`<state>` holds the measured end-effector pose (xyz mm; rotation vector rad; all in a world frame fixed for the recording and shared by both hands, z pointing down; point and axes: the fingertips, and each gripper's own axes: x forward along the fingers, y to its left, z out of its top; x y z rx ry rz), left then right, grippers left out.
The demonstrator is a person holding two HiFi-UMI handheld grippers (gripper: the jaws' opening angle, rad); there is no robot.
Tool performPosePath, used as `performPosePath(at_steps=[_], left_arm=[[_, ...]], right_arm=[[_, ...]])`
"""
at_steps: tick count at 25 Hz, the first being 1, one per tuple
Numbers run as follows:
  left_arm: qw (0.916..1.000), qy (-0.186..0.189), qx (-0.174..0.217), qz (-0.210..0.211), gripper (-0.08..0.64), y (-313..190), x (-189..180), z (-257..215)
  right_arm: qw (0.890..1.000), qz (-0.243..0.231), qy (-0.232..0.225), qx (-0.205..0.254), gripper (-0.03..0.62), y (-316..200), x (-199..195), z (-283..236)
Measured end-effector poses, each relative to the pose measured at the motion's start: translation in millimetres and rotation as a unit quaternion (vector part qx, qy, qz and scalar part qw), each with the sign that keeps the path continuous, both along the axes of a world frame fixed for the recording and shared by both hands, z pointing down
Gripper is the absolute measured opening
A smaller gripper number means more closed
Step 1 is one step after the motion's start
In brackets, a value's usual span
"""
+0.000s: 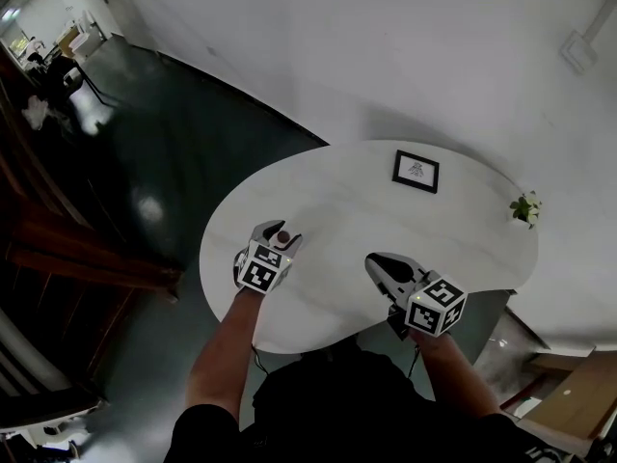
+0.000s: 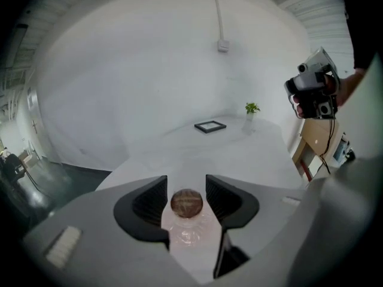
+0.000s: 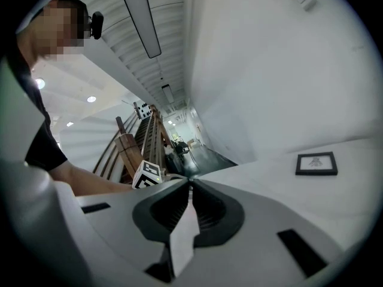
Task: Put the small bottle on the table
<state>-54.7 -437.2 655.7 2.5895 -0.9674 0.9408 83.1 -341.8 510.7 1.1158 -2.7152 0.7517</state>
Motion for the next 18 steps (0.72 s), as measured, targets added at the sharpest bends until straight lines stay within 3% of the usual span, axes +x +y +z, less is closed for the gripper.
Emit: performPosePath(at_steps=[7, 13, 18], left_arm=[[0.9989, 0.045, 0.013, -0.005, 0.188, 1.7, -7.0, -43.7], [0.9938, 0.085, 0.062, -0.037, 0.183, 1.0, -20.0, -97.1], [0.9898, 0.109, 0.085, -0.035, 0.183, 5.6, -25.1, -141.1]], right_arm=[[0.999, 0.014, 0.026, 0.038, 0.011, 1.0, 11.8, -26.7], [0.997, 0.018, 0.033, 0.062, 0.009, -8.4, 18.4, -44.1], [0.994, 0.028, 0.043, 0.101, 0.009, -21.2, 19.0, -64.5]])
